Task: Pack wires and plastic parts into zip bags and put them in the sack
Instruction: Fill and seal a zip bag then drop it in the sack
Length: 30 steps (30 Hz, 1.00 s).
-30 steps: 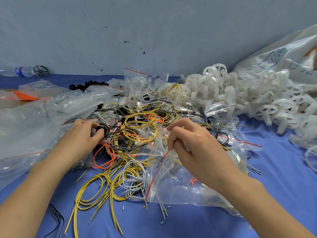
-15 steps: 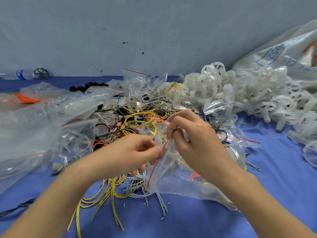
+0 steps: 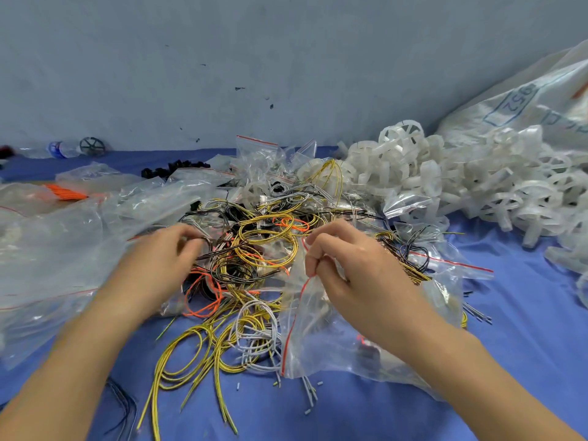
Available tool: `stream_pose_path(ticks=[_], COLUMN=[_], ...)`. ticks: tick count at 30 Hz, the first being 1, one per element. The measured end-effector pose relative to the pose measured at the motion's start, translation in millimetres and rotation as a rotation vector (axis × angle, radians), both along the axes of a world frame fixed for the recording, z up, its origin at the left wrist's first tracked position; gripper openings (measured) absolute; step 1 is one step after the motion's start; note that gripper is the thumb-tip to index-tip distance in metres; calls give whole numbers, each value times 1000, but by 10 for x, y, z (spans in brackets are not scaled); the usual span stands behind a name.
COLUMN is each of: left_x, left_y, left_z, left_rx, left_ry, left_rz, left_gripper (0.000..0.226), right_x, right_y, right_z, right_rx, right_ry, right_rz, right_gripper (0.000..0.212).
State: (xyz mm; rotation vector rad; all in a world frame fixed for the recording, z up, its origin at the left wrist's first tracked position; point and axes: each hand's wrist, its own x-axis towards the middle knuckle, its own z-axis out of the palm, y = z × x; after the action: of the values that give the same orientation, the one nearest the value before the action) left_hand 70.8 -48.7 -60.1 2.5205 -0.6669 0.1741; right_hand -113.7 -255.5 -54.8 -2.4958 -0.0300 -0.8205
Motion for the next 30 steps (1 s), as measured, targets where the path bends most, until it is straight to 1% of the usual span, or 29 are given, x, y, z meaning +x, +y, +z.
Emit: stream_pose_path(ticks=[1,2,4,5,7,9,12,14,15,16,17,19,21,23,25,26,28,30], left_x=[110,188,256,268,287,317,327,294,246,181,100,-88,-304,-490,-653,-718,-803,-812], left_y=[92,151,178,167,151,153,176,185,169,133,76,-58,-180,-272,-351,-394,-467,-512], left_z=[-86,-173,-317,-376,-428,-426,-344,-217,-125,-14,97,292,415,456,444,425,371,306], left_rx=[102,156,169,191,234,217,157,19,-106,-281,-496,-885,-1154,-1286,-1361,-1388,-1399,-1387], left_ry=[-44,-11,130,166,148,122,110,58,42,68,138,350,586,788,917,953,956,938], left_rz=[120,199,269,284,291,260,230,234,218,172,96,-68,-198,-297,-359,-355,-317,-308], left_gripper=[26,37,52,54,43,30,34,30,26,22,20,27,35,44,44,39,33,35], right_x=[2,3,7,12,22,26,17,10,10,15,19,34,47,51,53,60,75,81], right_y=[8,16,31,37,44,50,57,55,52,53,57,70,91,134,192,223,278,300], right_z=[-7,-12,-19,-20,-22,-21,-23,-22,-20,-17,-13,-5,7,34,70,80,80,70], right_rx=[-9,-15,-23,-29,-38,-43,-47,-41,-34,-21,0,76,195,398,657,758,912,1017], right_ry=[11,23,40,40,33,29,32,35,36,31,24,5,-9,4,62,100,172,200], right_rz=[3,3,-1,-6,-14,-18,-16,-17,-19,-20,-20,-15,-3,54,178,239,319,343], right_gripper=[22,21,19,20,22,25,26,27,28,28,29,31,34,37,35,30,18,15])
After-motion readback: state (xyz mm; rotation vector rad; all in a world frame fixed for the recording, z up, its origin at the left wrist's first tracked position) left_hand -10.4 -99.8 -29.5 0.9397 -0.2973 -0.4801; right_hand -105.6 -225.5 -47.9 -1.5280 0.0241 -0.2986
